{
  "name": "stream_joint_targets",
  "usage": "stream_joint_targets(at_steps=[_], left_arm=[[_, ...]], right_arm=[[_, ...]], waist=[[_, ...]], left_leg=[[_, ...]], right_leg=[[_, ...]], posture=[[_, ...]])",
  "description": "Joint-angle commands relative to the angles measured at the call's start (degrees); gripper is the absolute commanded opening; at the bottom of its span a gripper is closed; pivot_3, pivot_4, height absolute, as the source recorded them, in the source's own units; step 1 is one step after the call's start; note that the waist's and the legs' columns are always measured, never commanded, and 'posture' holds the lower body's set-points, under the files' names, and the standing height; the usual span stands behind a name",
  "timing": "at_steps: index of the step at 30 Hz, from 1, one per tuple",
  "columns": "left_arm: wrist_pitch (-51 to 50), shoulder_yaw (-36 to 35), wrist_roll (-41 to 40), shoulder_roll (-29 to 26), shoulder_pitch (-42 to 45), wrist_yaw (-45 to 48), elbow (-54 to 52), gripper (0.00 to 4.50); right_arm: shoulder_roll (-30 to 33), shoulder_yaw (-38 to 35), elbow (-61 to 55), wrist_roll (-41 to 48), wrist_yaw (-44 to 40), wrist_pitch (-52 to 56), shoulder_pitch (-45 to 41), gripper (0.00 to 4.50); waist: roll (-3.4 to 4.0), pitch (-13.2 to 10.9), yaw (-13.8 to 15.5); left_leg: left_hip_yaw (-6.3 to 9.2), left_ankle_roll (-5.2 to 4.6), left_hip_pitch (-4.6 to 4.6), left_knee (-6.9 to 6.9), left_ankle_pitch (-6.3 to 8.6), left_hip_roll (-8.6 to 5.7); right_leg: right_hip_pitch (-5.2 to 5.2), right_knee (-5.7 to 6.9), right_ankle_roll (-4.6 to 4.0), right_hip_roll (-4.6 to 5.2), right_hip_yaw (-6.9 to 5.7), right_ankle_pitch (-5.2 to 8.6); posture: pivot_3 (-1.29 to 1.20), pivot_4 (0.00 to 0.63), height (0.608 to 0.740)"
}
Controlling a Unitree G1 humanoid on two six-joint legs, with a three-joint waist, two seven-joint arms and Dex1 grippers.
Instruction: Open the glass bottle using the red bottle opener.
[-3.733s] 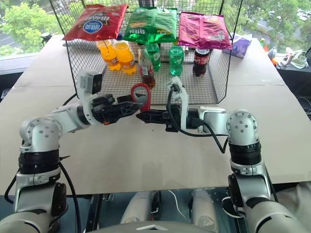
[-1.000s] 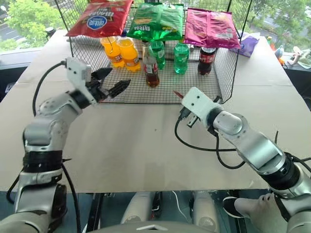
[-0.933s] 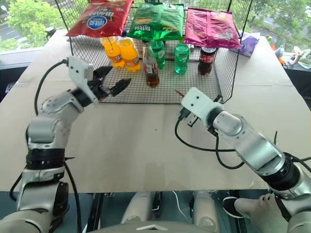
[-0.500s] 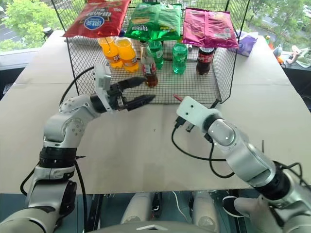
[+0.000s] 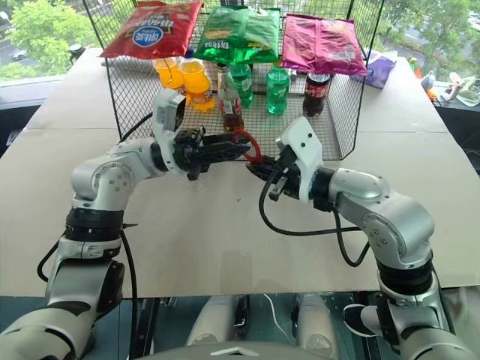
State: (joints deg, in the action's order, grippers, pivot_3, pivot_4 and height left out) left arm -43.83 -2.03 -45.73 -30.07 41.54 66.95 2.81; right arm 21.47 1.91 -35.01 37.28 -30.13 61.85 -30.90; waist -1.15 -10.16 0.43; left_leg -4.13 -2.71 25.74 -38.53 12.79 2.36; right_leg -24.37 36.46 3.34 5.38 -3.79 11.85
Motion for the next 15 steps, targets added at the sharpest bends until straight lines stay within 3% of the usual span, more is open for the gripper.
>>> stream_joint_targets(at_steps=[1, 5, 11, 15], left_arm=[[-0.9, -1.8, -2.1, 0.1, 0.6, -0.1, -2.3, 0.07], [-2.4, -3.1, -3.6, 0.8, 0.7, -1.2, -2.5, 0.07], [-4.5, -7.0, -6.6, 4.0, 0.8, -8.1, -2.4, 0.00], [-4.8, -8.4, -7.6, 5.3, 0.3, -11.6, -3.0, 0.00]], right_arm=[[-0.2, -0.7, -2.0, 3.2, 0.5, 1.0, -0.9, 0.00], [-1.3, -2.5, -0.6, 6.7, 2.1, 2.9, -1.5, 0.00], [-9.2, -11.6, 1.7, 16.3, 11.7, 7.3, -1.5, 2.53], [-12.5, -16.0, 1.1, 22.2, 19.1, 8.0, -0.3, 2.53]], waist=[[0.00, 0.0, 0.0], [0.00, 0.0, 0.2], [0.00, 0.0, 0.2], [0.00, 0.0, 0.2]], left_leg=[[-0.01, -0.01, 0.00, 0.00, 0.00, 0.00], [0.01, -0.08, -0.02, -0.01, 0.05, 0.00], [0.07, -0.07, -0.06, -0.04, 0.04, 0.00], [0.06, -0.01, -0.05, -0.06, 0.00, -0.02]], right_leg=[[0.00, 0.00, 0.00, 0.00, 0.00, 0.00], [0.01, 0.07, 0.00, 0.01, -0.01, 0.00], [0.00, 0.19, 0.00, 0.01, 0.02, -0.01], [0.00, 0.19, 0.00, 0.03, 0.04, -0.01]], posture=[[0.00, 0.150, 0.740], [0.00, 0.150, 0.740], [0.00, 0.150, 0.740], [0.00, 0.150, 0.740]])
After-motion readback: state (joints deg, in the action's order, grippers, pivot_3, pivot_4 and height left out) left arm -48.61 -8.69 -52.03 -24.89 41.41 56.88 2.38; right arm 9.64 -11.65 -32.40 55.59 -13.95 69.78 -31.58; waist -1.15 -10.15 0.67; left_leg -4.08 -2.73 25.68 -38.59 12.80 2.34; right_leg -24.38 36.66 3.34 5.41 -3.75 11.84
